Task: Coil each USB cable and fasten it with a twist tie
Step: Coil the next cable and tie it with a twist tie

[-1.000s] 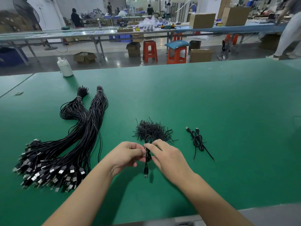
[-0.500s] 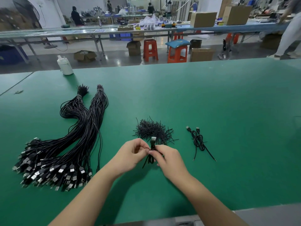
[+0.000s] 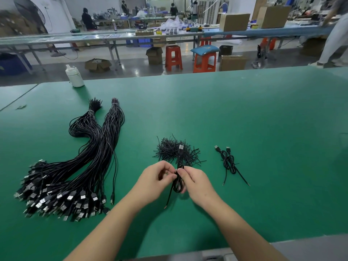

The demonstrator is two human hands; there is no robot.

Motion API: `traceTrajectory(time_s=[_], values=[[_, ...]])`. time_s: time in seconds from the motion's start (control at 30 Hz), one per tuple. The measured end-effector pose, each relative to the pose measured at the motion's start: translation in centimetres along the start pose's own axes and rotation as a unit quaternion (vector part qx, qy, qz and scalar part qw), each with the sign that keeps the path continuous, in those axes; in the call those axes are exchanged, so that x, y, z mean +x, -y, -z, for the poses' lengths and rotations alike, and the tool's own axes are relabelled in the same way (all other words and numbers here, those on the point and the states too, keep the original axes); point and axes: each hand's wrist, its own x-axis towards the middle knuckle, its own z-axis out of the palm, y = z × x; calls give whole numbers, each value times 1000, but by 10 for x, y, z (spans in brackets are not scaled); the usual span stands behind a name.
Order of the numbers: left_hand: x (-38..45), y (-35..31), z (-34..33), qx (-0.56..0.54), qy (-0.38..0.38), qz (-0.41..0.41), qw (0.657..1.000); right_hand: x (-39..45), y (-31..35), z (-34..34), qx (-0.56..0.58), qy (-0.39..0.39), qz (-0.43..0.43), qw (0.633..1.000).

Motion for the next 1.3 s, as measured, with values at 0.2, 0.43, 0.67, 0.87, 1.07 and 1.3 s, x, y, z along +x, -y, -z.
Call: traceTrajectory(time_s=[0.2, 0.43, 0.67, 0.87, 1.07, 1.3], values=[[1, 4, 4, 17, 10, -12, 1000, -2, 2, 3, 35, 29, -32, 998], [-4, 5, 0, 147, 0, -84, 985, -2, 5, 0, 274, 30, -127, 953], [0, 9, -1, 44, 4, -23, 999, -3, 2, 1, 268, 47, -79, 959], [3, 13, 2, -51, 11, 30, 998, -5, -4, 2, 140, 66, -31, 988], [1, 10, -2, 17, 11, -13, 1000, -4, -6, 5, 119, 5, -56, 991], [-5, 6, -8, 184, -14, -151, 971, 1, -1, 2, 206, -17, -77, 975]])
